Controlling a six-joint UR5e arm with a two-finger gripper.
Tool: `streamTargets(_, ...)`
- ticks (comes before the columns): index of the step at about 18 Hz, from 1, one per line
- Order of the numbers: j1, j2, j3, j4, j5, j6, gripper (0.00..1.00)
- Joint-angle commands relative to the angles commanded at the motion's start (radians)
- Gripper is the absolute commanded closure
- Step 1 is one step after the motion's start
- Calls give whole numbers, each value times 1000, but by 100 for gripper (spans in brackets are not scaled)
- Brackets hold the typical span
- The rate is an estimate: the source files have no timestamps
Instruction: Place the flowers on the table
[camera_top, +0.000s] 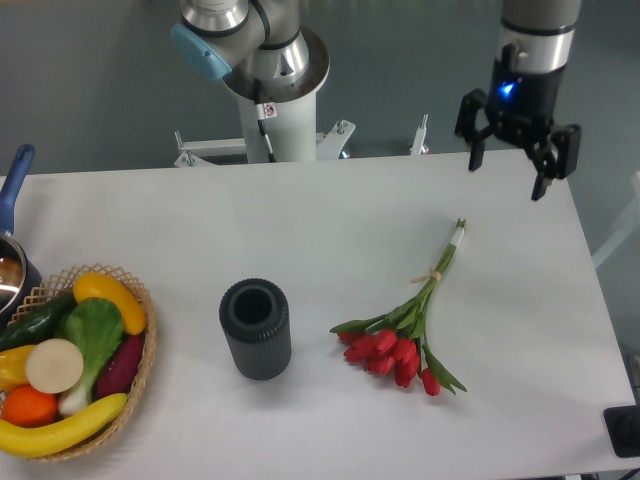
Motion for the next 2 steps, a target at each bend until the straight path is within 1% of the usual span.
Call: streamTargets(2, 6, 3, -6, -2, -14, 2, 0)
